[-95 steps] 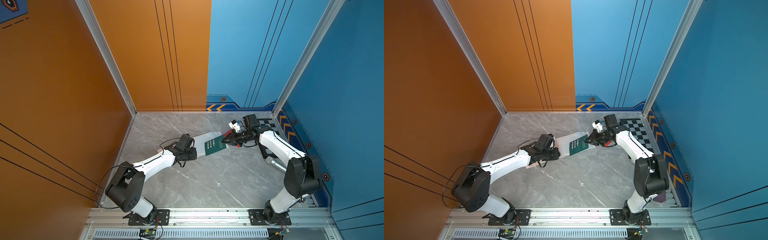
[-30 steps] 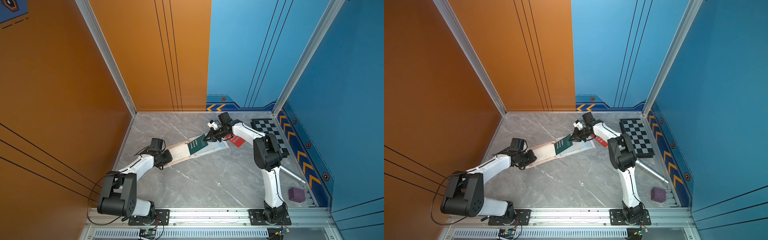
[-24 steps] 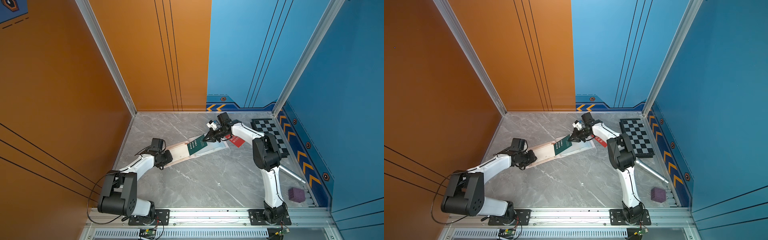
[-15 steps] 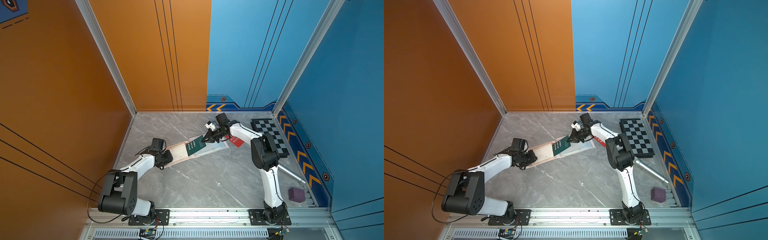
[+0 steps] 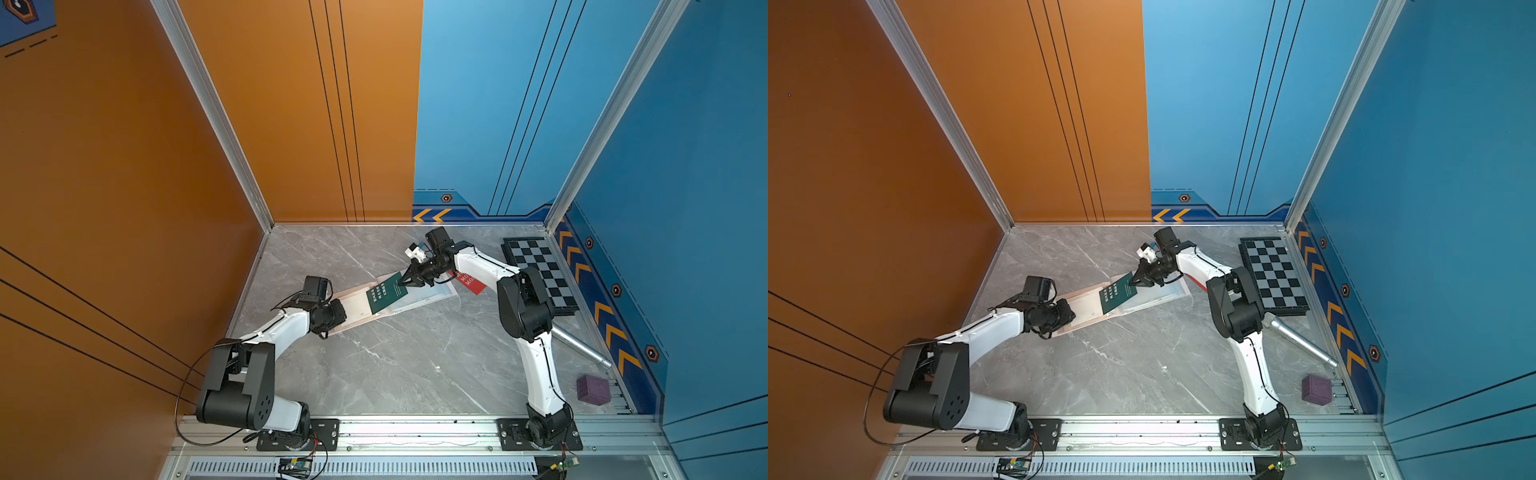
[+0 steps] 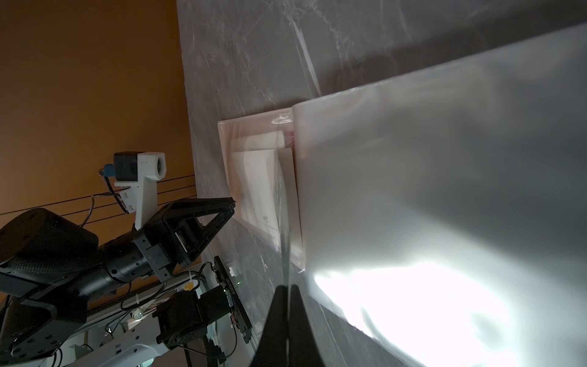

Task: Place the photos into the photo albums
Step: Insert the photo into the photo album.

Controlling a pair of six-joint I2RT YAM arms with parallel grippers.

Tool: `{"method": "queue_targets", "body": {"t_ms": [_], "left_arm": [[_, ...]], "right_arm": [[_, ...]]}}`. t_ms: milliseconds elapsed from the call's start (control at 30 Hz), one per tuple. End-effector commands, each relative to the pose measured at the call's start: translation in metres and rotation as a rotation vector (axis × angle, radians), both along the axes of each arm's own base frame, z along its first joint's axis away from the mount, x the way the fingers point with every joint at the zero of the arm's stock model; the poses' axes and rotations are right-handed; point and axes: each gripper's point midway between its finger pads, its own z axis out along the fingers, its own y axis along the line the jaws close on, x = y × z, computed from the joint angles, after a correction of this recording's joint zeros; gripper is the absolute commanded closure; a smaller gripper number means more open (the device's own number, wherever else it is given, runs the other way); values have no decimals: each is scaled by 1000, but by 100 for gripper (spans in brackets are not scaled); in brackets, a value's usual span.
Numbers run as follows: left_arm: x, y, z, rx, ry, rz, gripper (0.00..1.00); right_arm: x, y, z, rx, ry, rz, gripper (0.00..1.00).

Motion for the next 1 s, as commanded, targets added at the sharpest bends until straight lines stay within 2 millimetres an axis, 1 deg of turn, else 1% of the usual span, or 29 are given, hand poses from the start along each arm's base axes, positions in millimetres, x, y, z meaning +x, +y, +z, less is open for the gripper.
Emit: {"method": "queue_targets", "body": {"t_ms": [0, 333, 467, 667, 833, 967], "left_arm": [[3, -5, 1, -11, -6, -22, 69], [2, -7, 2, -18, -8, -30, 69], [2, -8, 0, -22, -6, -35, 69], [3, -10, 0, -25, -9, -39, 69], [3, -10, -1, -25, -10, -40, 69], [2, -10, -1, -26, -11, -37, 69]], "right_arm": [[1, 9, 0, 5, 4, 6, 99], [-4, 17, -7, -10, 12, 18, 97], [-6, 23, -6, -13, 7, 23, 94], [-11, 32, -10, -24, 13, 33, 93], [-14, 41, -16, -39, 19, 37, 92], [-16, 43, -24, -60, 21, 36, 92]]}}
